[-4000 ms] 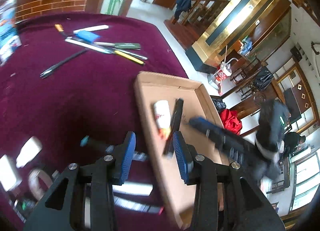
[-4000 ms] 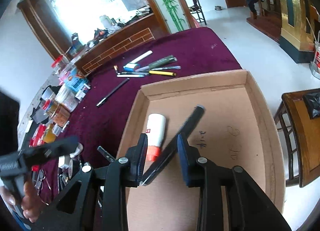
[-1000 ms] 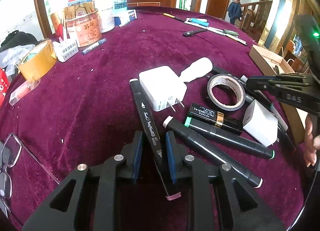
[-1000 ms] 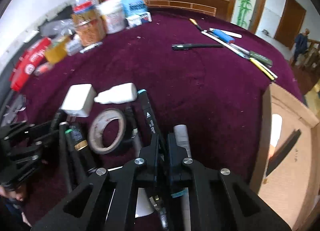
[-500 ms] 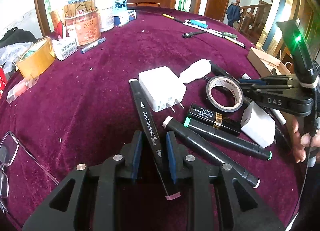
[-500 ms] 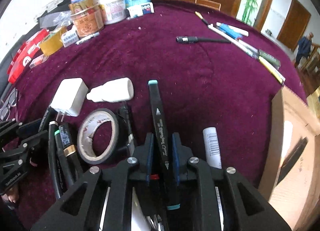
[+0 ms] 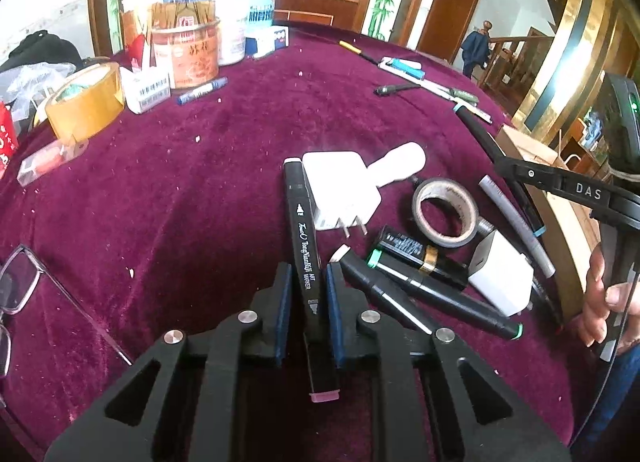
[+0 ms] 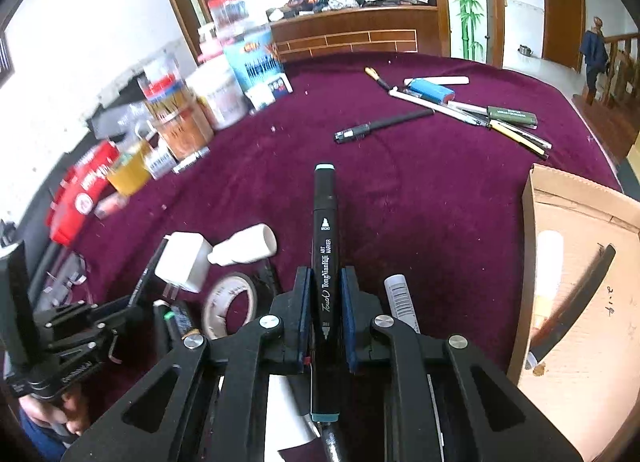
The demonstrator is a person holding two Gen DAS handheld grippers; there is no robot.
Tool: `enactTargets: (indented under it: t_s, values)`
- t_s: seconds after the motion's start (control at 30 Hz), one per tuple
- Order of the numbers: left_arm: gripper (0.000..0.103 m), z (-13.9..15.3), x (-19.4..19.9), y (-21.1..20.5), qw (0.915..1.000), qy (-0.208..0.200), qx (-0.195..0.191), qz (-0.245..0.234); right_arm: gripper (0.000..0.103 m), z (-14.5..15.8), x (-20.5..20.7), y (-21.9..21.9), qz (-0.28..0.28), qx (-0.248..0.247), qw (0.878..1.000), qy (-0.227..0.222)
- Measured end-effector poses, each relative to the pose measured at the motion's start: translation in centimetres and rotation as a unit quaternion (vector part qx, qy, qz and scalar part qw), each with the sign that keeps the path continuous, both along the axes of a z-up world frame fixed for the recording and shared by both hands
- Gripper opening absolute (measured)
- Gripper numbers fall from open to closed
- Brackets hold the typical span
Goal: Organize rigid objects
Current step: 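Grasp the blue-ended black marker with the right gripper while the left lifts its marker, then carry both black markers into the cardboard box and open both grippers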
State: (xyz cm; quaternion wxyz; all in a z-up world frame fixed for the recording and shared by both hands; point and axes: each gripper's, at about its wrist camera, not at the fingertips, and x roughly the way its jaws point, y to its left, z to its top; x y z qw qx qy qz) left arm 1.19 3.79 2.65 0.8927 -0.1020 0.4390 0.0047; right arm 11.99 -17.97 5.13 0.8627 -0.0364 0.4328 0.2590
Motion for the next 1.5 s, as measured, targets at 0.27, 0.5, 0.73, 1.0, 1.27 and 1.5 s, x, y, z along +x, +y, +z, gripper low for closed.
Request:
enactTargets:
  t_s: [0.27,0.5,0.73,1.0,1.27,1.5]
  values:
    - [0.012,1.6,-0.6,-0.6,0.9999,-0.013,-0.001,0.002,0.013,1.3,0.1,-1.9,-0.012,0.038,0.999,0.001]
    - [0.012,3.6,-0.9,-2.5,0.9993,-0.032,0.001,-0.02,0.013,2.4,0.3,-4.1,-0.033,0.067,0.997,0.0]
    - [0.012,5.6,0.2,-5.7,0.9976,-0.04,-0.017,-0.054,0.013,4.8,0.1,-8.6,-0.079,0.116,0.99,-0.01]
    - [0.012,7.9,4.1,-13.2,0.9909,-0.045,-0.064,-0.11,0.013,5.7,0.9,-16.9,-0.174,0.15,0.973,-0.018]
    - [0.012,7.1,8.2,-21.8,0.9806,-0.025,-0.094,-0.171,0.013,3.3,2.8,-21.5,-0.252,0.109,0.961,0.02]
    - [0.012,4.9,9.9,-27.2,0.9726,0.017,-0.094,-0.212,0.013,1.7,3.7,-23.5,-0.28,0.067,0.957,0.042]
